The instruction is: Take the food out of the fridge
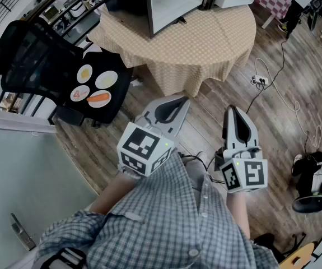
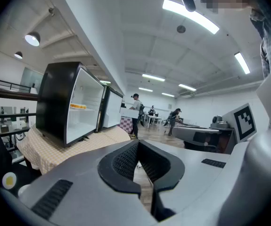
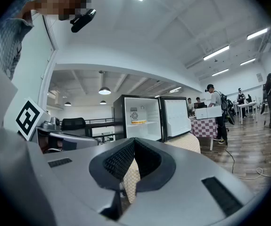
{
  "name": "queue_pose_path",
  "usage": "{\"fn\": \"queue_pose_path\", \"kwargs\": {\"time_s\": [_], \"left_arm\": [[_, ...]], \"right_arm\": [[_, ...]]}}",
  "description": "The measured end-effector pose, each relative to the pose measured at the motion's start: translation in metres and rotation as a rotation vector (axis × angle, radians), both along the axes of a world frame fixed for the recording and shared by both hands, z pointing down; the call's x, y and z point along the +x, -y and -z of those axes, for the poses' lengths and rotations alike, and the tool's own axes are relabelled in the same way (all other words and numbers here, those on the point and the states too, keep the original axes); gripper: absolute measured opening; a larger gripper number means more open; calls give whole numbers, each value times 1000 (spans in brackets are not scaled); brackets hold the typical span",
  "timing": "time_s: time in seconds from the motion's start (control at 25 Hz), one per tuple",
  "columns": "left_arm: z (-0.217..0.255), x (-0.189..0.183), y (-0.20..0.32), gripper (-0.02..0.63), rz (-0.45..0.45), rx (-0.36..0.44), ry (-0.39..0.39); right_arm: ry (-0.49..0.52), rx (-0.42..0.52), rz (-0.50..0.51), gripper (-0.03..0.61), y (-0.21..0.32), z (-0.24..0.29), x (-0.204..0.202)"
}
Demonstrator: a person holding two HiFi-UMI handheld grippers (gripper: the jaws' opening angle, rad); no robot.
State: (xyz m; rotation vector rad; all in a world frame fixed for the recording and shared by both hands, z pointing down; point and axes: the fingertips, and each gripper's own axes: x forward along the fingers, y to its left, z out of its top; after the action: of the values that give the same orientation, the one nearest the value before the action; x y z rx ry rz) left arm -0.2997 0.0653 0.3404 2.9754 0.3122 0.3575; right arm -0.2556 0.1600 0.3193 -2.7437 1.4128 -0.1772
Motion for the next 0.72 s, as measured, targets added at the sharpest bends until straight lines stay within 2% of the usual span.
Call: {"fn": "queue_pose_path", "kwargs": {"time_s": [0.72], "left_arm": [[-2, 23, -18, 5, 20, 14, 14]], "right_arm": [[15, 11, 19, 11, -23, -6, 24]]}}
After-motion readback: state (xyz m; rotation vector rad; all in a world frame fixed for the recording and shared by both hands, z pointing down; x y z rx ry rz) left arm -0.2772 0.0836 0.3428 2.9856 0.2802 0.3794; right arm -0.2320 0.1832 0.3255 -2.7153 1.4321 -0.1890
